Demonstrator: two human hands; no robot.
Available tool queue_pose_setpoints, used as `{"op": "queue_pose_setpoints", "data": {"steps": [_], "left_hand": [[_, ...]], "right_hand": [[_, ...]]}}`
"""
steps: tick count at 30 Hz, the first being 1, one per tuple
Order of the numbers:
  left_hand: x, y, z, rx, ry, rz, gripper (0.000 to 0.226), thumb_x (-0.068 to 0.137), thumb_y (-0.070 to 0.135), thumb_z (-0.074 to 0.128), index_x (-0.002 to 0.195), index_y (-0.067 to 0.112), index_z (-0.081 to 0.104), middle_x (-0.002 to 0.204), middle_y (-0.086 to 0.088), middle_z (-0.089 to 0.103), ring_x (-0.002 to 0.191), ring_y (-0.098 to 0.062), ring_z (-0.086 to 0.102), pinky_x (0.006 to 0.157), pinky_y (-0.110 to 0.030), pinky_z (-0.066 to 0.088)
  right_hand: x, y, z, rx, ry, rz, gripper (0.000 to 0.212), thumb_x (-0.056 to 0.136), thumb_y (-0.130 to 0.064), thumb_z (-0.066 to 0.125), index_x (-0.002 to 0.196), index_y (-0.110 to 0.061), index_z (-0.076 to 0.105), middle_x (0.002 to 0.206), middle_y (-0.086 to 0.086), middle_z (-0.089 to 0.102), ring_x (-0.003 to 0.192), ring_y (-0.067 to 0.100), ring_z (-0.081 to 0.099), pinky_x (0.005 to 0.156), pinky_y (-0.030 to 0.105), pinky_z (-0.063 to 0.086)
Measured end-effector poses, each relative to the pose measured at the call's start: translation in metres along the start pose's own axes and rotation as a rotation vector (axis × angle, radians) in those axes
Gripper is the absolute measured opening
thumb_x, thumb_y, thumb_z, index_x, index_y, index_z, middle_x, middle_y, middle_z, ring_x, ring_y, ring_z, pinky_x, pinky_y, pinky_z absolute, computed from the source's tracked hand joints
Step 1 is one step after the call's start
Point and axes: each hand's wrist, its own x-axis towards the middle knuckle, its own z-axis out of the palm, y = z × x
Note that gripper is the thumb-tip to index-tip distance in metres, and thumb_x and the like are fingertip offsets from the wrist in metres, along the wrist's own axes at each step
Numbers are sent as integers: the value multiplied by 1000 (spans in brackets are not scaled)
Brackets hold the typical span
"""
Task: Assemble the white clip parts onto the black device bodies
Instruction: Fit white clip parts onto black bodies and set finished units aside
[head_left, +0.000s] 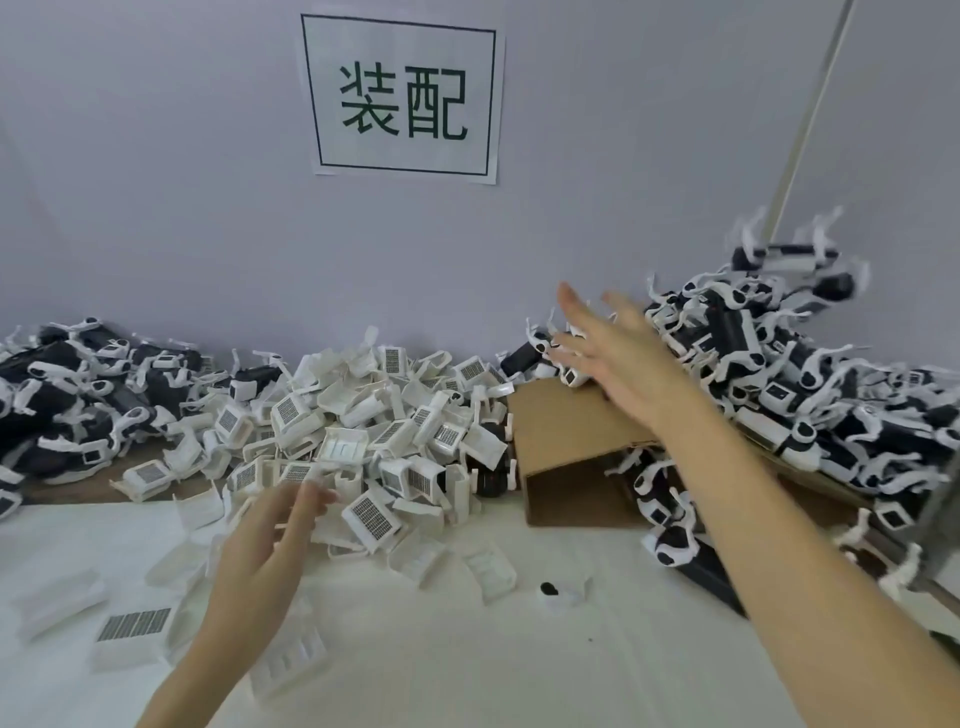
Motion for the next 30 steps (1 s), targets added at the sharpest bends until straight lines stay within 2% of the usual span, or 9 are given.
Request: {"op": "queue_pose_setpoints", "data": {"steps": [3, 7, 11, 15, 18, 21, 24, 27, 30], "left_hand": [[1, -4, 2, 126, -19, 46, 27, 100, 42, 53, 93, 26, 74, 94, 9, 70, 86, -5, 64, 74, -23, 49], [2, -13, 5, 426, -48, 177, 14, 105, 24, 63, 94, 19, 71, 96, 6, 62, 90, -11, 58, 80, -27, 44], [2, -22, 3, 550, 13, 249, 14, 106, 24, 62, 100, 15, 71, 97, 9, 59, 95, -12, 51, 85, -25, 39], [31, -34, -19, 450, 228, 123, 17, 108, 29, 58, 97, 19, 68, 97, 13, 58, 100, -17, 54, 92, -34, 44], [69, -54, -60, 712, 366, 20, 26, 109, 28, 53, 107, 8, 70, 109, -6, 63, 108, -30, 52, 99, -44, 41], [100, -75, -121, 1240, 294, -158, 31, 105, 28, 51, 130, 10, 59, 139, -16, 49, 129, -37, 42, 110, -50, 35], [110, -85, -180, 1704, 168, -403, 58, 96, 29, 62, 149, 19, 44, 163, -18, 27, 150, -46, 28, 115, -65, 32], [112, -94, -213, 1828, 152, -500, 67, 100, 24, 60, 161, 25, 29, 164, -19, 28, 142, -49, 41, 106, -60, 48], [114, -104, -222, 1871, 94, -331, 63, 103, 10, 58, 159, 19, 31, 149, -14, 50, 131, -37, 58, 94, -44, 59]], "right_hand": [[-36, 55, 36, 144, -142, 63, 56, 98, -35, 69, 143, -7, 51, 121, 18, 74, 106, 33, 75, 85, 35, 63], [-85, 133, 81, 153, -264, 185, 28, 105, -24, 59, 125, -5, 65, 102, 20, 77, 89, 36, 77, 78, 38, 64], [-96, 168, 104, 296, -161, 270, 26, 103, -18, 58, 112, 1, 73, 91, 21, 75, 75, 31, 74, 65, 33, 62], [-92, 178, 103, 460, -182, 286, 28, 92, -25, 64, 101, -4, 80, 90, 22, 73, 70, 29, 72, 60, 33, 61], [-86, 187, 96, 551, -176, 286, 28, 91, -25, 63, 98, -4, 82, 86, 18, 72, 68, 27, 72, 59, 31, 61], [-83, 189, 93, 603, -176, 294, 29, 90, -26, 62, 96, -6, 82, 84, 16, 72, 67, 24, 72, 59, 29, 61], [-82, 189, 92, 643, -192, 307, 30, 90, -26, 62, 99, -5, 81, 85, 14, 72, 68, 23, 72, 60, 28, 61], [-83, 188, 94, 661, -203, 335, 31, 90, -25, 61, 103, -3, 80, 84, 14, 71, 67, 22, 71, 59, 29, 61], [-84, 187, 97, 639, -217, 342, 30, 97, -22, 58, 107, 0, 75, 83, 15, 71, 65, 22, 70, 58, 28, 61]]}}
